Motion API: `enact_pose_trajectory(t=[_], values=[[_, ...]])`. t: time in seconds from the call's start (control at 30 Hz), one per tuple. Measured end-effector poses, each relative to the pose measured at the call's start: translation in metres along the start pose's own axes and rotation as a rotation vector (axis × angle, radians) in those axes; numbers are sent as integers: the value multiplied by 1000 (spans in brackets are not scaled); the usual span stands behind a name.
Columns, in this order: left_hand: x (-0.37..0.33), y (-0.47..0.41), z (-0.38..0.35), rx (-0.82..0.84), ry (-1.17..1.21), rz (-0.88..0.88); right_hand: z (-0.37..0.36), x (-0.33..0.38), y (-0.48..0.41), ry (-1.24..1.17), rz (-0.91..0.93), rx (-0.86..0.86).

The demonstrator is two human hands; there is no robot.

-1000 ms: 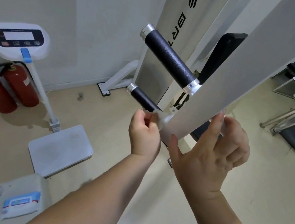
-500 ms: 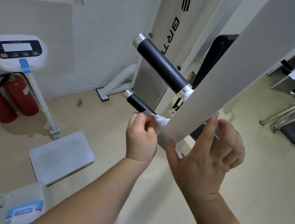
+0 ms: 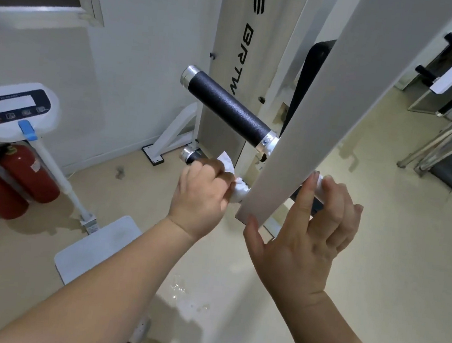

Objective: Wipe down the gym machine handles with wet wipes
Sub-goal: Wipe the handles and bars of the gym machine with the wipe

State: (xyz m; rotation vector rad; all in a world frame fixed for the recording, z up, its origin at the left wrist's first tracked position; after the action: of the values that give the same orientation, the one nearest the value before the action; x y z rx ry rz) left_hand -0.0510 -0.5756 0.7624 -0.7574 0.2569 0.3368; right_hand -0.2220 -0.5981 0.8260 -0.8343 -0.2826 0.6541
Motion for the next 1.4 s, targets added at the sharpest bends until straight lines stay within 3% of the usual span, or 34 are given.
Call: enact_pose_trajectory(t=[0.17,0.33,0.47,0.53,0.63,0.8,0.9,1.03,1.1,1.3,1.4], values=[[32,-29,0,223,-29,-280,-4,5,8,38,-59,38],[22,-24,5,360,169,-476,0,23,15,8,-138,21],[18,-23,7,513,371,-559,15,78,36,-178,70,-82],[17,-32,6,685,411,-558,6,103,44,-237,124,36],[28,-58,2,900,529,-510,-13,114,44,-247,13,191],[69,-74,-28,1285,845,-156,-29,104,46,-38,-163,304],[66,-71,-37,1352,940,-52,-35,110,56,32,-167,371],[25,-64,-42,1418,829,-244,-45,114,65,36,-193,443],[20,-67,-46,1413,818,-259,-51,114,67,34,-216,482],[94,-78,-58,1336,961,50,-61,118,65,41,-267,492],[90,-82,-53,1259,903,11,-63,119,62,75,-297,485]])
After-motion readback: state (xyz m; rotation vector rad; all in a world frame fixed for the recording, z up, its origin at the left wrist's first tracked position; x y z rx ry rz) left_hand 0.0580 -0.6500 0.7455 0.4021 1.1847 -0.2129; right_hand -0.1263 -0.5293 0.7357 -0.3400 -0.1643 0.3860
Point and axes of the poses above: each hand's wrist, its own y-axis away from the middle knuckle, its own z-axis out of the back of the hand, x = y × z, the point moved 8 cm from there along -y, towards the middle knuckle, and after that the axes turned 3 degrees about z, right-handed, at the moved point
